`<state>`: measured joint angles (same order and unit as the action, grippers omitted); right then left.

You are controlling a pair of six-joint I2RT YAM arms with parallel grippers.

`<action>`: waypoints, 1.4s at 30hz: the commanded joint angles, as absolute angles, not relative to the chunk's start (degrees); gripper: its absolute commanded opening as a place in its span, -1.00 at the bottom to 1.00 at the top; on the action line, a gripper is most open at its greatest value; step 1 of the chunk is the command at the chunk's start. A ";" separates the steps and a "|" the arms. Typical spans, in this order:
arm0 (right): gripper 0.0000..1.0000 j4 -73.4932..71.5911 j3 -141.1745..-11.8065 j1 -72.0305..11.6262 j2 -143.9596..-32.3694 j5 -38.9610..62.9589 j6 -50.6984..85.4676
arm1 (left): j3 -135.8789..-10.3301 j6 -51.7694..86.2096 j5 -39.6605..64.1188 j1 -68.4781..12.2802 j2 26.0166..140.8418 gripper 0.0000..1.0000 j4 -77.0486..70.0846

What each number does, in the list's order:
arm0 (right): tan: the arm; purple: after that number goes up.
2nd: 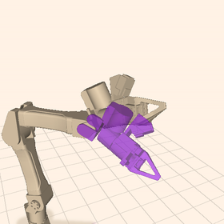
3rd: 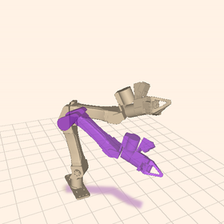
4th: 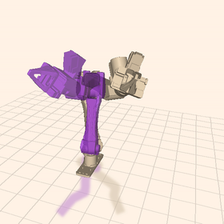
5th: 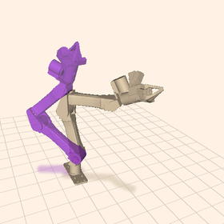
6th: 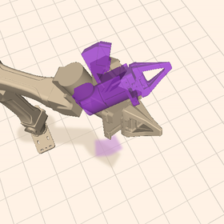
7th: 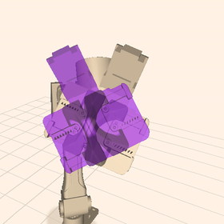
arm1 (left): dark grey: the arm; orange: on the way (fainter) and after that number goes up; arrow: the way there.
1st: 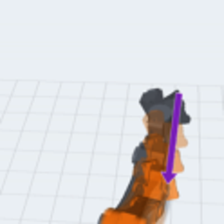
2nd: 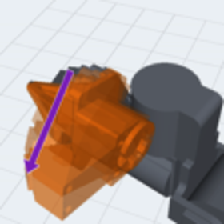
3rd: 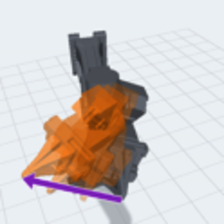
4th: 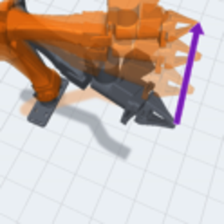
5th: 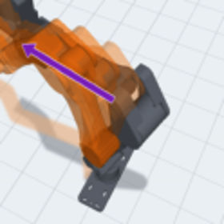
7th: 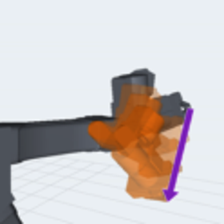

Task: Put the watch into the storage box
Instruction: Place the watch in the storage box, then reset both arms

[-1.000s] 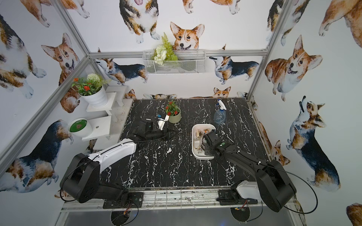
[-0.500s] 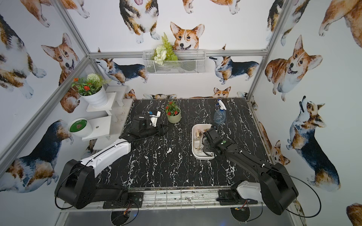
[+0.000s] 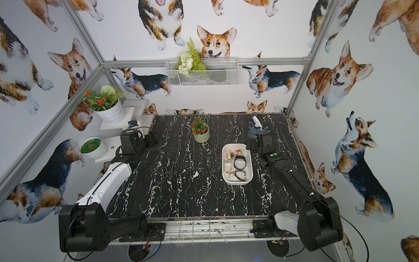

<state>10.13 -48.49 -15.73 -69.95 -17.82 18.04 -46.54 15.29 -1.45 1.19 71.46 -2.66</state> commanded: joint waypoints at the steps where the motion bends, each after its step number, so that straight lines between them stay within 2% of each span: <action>1: 1.00 3.29 -46.66 -13.26 -70.79 -19.30 14.80 | -41.41 11.15 -7.70 2.11 71.02 0.51 -7.82; 10: 1.00 -10.65 -36.80 -6.94 -71.80 -21.00 8.64 | -31.73 7.08 -13.29 2.71 76.82 0.64 -24.36; 16: 0.99 -31.17 -26.72 -5.36 -72.38 -17.91 3.24 | -25.02 3.92 -9.88 3.43 81.06 0.66 -40.08; 18: 1.00 -25.73 -29.06 -5.21 -72.59 -17.01 2.99 | -23.99 3.78 -8.78 3.69 82.66 0.67 -43.19; 22: 1.00 -25.09 -28.12 -5.19 -73.49 -15.84 3.13 | -21.76 3.53 -6.91 4.03 85.78 0.67 -49.66; 26: 1.00 -44.62 -18.72 -5.19 -78.66 -16.04 3.12 | -18.70 3.33 -4.70 4.54 89.89 0.69 -59.32; 27: 1.00 -51.43 -16.53 -5.14 -81.04 -16.12 2.95 | -18.81 3.44 -4.48 4.72 89.19 0.70 -57.79; 29: 1.00 -55.59 -15.66 -5.18 -84.28 -16.19 2.47 | -19.14 3.19 -4.29 4.75 89.81 0.73 -58.37; 33: 1.00 -49.82 -17.25 -4.62 -82.75 -14.83 3.31 | -20.01 3.40 -4.36 4.67 89.63 0.99 -55.97; 42: 1.00 -52.02 -16.56 -4.64 -83.25 -14.87 3.03 | -21.71 3.34 -4.75 4.75 89.91 1.00 -53.10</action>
